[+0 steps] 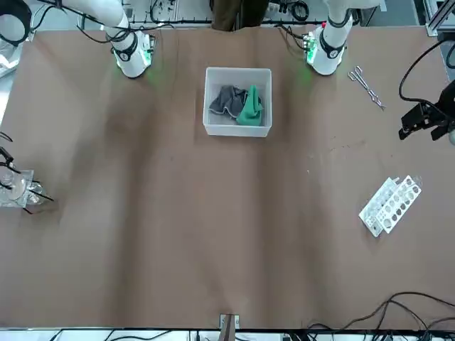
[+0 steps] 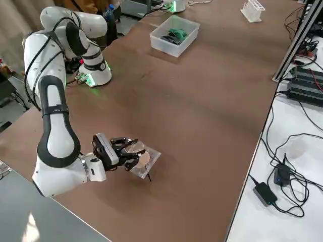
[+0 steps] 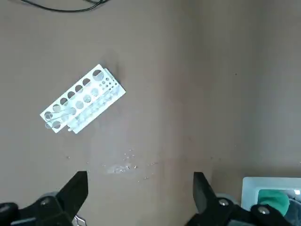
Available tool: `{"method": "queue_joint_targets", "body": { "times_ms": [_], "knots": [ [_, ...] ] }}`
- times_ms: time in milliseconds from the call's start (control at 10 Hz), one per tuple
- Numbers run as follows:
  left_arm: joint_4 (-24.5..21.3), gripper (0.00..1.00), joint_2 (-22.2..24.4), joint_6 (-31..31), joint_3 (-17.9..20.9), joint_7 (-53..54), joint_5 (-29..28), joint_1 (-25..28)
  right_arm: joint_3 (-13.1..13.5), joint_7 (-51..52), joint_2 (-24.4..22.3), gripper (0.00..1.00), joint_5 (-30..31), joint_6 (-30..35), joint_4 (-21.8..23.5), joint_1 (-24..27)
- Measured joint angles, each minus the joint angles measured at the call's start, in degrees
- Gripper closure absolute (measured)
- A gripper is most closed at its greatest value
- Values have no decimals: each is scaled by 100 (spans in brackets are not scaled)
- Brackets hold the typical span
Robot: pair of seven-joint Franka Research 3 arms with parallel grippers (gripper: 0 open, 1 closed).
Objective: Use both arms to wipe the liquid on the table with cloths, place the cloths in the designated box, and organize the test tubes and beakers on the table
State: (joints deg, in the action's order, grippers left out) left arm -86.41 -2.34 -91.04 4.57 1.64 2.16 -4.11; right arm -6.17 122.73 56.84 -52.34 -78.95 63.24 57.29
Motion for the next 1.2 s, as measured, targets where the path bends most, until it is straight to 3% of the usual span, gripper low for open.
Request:
{"method": "queue_joint_targets", "body": {
  "times_ms": [200,300,400,700,1200],
  "knots": [
    [0,1,4,10,0,0,0,0,0,-1,1,23,0,0,-27,3],
    [0,1,4,12,0,0,0,0,0,-1,1,8,0,0,-35,4],
    [0,1,4,12,0,0,0,0,1,-1,2,0,0,0,-38,5],
    [0,1,7,12,0,0,0,2,13,-19,6,0,0,-14,-115,59],
    [0,2,45,12,1,0,0,7,-1,-677,-253,0,-3,126,-777,421]
  ]
}}
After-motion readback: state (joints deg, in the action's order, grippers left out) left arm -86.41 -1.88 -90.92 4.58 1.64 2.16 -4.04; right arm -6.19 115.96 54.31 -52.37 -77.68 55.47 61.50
